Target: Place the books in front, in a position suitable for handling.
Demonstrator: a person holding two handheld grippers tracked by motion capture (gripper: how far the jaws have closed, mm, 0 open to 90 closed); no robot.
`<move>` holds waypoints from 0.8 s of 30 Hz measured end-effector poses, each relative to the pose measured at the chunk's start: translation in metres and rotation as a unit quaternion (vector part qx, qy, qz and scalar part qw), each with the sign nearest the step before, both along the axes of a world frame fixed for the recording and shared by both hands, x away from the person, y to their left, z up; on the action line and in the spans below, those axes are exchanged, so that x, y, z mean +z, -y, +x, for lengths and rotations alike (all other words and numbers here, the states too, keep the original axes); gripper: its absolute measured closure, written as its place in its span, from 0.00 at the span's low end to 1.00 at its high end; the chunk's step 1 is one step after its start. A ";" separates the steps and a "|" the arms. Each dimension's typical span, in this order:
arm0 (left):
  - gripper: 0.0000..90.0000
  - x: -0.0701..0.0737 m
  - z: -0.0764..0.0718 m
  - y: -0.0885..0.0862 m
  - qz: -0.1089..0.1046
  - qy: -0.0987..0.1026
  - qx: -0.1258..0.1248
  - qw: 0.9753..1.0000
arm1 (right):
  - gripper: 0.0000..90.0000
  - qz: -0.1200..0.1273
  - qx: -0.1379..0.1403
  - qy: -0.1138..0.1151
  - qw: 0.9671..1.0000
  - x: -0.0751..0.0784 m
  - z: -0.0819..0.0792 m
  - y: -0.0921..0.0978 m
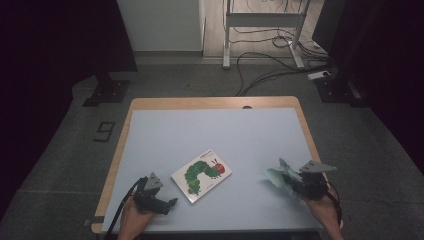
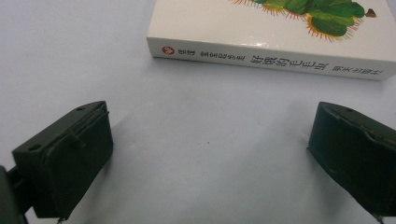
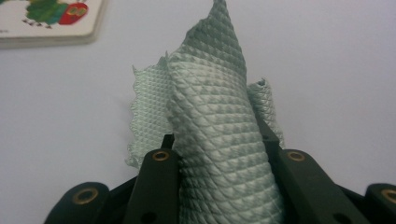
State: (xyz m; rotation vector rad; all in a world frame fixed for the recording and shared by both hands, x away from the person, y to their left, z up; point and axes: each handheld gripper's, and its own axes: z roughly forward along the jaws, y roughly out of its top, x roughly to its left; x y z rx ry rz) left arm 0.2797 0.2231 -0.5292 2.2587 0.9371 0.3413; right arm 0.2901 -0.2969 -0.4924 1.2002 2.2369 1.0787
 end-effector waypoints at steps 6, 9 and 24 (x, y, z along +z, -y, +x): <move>0.00 0.000 0.000 0.000 0.000 0.000 0.000 1.000 | 0.76 -0.006 -0.021 -0.006 1.000 -0.009 -0.008 0.017; 0.00 0.000 0.000 0.000 0.000 0.000 0.000 1.000 | 0.76 -0.015 -0.032 -0.011 0.999 -0.018 -0.012 0.022; 0.00 0.000 0.000 0.000 0.000 0.000 0.001 1.000 | 0.32 -0.034 -0.022 -0.028 0.999 -0.023 -0.011 0.021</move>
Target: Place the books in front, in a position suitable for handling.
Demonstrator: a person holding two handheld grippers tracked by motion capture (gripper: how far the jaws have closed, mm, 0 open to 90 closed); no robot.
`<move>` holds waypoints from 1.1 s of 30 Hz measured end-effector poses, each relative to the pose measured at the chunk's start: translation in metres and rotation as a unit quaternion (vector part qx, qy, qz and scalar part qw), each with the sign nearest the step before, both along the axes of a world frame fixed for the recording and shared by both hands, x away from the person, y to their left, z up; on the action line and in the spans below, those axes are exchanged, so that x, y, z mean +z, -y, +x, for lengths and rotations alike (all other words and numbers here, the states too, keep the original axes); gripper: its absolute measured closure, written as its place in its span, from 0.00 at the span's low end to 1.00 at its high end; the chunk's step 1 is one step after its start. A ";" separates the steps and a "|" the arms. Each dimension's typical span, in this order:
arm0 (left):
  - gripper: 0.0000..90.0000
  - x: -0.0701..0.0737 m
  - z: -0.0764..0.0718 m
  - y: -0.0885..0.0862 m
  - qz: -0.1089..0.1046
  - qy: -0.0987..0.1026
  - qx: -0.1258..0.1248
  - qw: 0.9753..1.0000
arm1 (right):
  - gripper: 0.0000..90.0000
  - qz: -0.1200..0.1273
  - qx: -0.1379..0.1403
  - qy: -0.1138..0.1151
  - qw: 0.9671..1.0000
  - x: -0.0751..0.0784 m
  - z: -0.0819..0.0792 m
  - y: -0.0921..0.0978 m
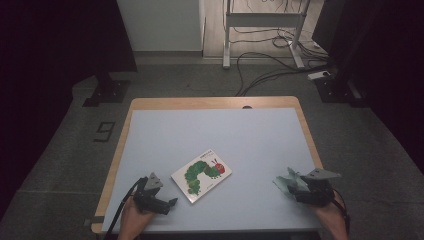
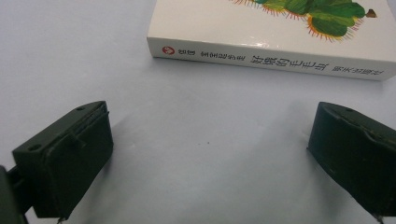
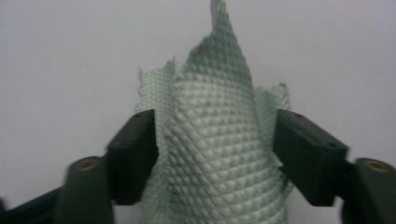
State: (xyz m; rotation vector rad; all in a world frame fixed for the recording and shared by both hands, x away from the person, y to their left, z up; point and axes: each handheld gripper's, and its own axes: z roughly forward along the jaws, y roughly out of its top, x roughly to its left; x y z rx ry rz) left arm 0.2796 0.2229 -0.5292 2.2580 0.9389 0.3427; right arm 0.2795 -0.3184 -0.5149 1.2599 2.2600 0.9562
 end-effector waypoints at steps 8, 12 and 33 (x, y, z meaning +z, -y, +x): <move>0.00 0.000 0.000 0.000 0.000 0.000 0.001 1.000 | 0.16 -0.012 0.007 0.017 1.000 0.019 0.006 -0.008; 0.00 0.000 0.000 0.000 0.000 -0.001 0.001 1.000 | 0.15 -0.007 0.026 0.017 0.999 0.029 0.012 -0.016; 0.00 0.001 -0.002 0.012 0.003 -0.001 -0.018 1.000 | 0.01 0.004 0.095 0.020 0.995 0.038 0.048 -0.086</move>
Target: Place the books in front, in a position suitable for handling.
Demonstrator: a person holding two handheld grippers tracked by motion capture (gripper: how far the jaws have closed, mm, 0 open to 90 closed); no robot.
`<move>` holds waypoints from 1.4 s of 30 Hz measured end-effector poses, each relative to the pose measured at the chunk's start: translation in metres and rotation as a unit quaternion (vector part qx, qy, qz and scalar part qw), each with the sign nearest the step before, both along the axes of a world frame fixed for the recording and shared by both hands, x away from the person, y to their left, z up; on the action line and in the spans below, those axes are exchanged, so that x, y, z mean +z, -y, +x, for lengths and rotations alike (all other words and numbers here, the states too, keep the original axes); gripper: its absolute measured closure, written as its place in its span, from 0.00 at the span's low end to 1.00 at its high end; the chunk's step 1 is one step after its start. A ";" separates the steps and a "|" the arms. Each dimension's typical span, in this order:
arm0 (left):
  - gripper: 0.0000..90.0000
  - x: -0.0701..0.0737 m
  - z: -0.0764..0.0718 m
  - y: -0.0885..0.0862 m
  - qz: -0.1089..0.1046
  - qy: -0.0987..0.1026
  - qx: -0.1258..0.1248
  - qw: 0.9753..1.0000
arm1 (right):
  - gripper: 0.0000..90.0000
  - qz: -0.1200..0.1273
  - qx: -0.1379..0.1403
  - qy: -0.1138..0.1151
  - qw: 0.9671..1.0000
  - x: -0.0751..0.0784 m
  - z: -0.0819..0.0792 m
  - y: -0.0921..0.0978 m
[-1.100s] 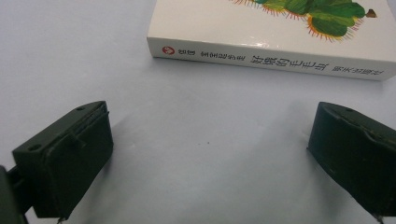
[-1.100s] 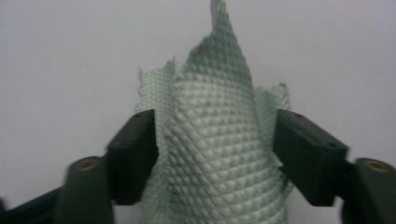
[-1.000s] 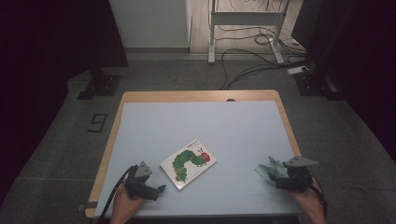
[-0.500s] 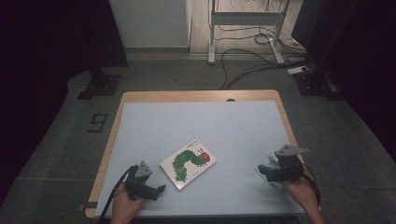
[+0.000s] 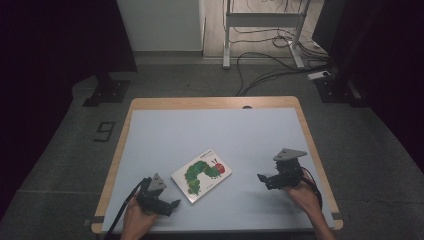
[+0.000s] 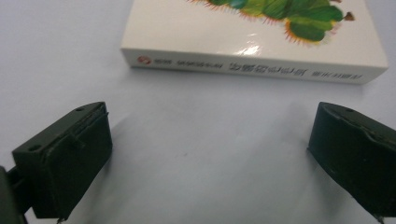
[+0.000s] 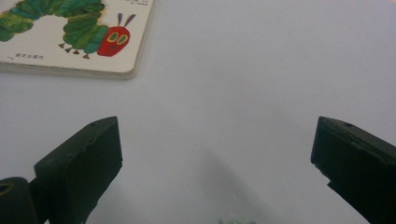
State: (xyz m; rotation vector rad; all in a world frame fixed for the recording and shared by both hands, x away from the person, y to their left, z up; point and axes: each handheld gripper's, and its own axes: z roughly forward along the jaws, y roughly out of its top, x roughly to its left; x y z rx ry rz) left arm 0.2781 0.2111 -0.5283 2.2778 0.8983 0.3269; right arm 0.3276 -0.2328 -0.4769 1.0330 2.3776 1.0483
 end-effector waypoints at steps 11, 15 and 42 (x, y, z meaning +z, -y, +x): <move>0.00 0.000 0.005 0.012 -0.001 0.000 -0.017 1.000 | 0.03 0.006 0.032 -0.012 0.999 -0.009 0.016 -0.036; 0.00 0.000 0.008 0.016 0.000 0.000 -0.024 1.000 | 0.03 0.005 0.043 -0.014 0.999 -0.012 0.022 -0.049; 0.00 -0.001 0.011 0.020 -0.002 0.002 -0.035 0.999 | 0.04 0.009 0.109 -0.067 0.992 -0.043 0.072 -0.133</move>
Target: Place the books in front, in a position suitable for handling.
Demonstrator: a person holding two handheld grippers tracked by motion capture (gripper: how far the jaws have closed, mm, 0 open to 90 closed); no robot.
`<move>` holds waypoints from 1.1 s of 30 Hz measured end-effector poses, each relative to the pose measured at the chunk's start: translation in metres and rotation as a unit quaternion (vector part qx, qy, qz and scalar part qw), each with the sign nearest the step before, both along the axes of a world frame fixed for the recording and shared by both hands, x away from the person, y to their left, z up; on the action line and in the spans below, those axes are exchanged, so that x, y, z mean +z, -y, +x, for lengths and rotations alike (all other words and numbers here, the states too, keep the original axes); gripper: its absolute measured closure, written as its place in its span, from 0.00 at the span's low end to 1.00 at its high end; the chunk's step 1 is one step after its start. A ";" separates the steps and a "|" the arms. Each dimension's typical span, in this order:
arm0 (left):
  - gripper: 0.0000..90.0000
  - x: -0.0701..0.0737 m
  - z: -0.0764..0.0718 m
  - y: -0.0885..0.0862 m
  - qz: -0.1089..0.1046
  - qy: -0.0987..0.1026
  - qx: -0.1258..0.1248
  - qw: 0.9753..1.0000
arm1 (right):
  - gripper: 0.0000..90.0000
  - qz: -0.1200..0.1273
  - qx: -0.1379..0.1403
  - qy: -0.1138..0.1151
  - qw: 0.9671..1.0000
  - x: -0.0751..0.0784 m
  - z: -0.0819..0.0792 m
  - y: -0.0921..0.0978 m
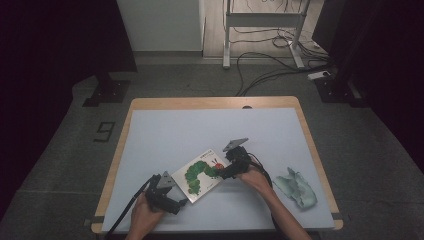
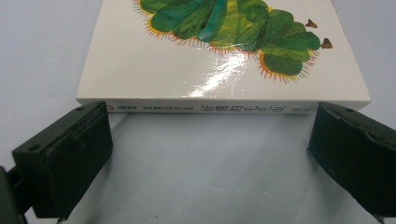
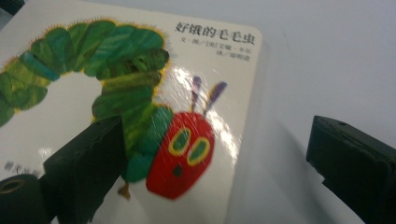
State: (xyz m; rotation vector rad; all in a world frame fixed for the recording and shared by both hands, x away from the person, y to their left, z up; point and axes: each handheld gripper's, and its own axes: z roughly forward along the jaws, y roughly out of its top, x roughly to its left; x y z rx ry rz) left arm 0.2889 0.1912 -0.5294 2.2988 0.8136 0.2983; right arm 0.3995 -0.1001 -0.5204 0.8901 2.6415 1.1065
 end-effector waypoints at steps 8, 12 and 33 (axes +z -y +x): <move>0.00 0.000 0.000 0.000 0.000 0.000 0.000 1.000 | 0.01 0.010 0.014 -0.012 1.000 -0.004 0.011 -0.022; 0.00 0.000 0.000 0.000 0.000 0.000 0.000 1.000 | 0.01 0.013 0.020 -0.022 0.999 -0.004 0.014 -0.030; 0.00 0.000 0.000 0.000 -0.001 -0.001 0.000 1.000 | 0.04 0.027 0.015 -0.045 0.999 0.002 0.015 -0.036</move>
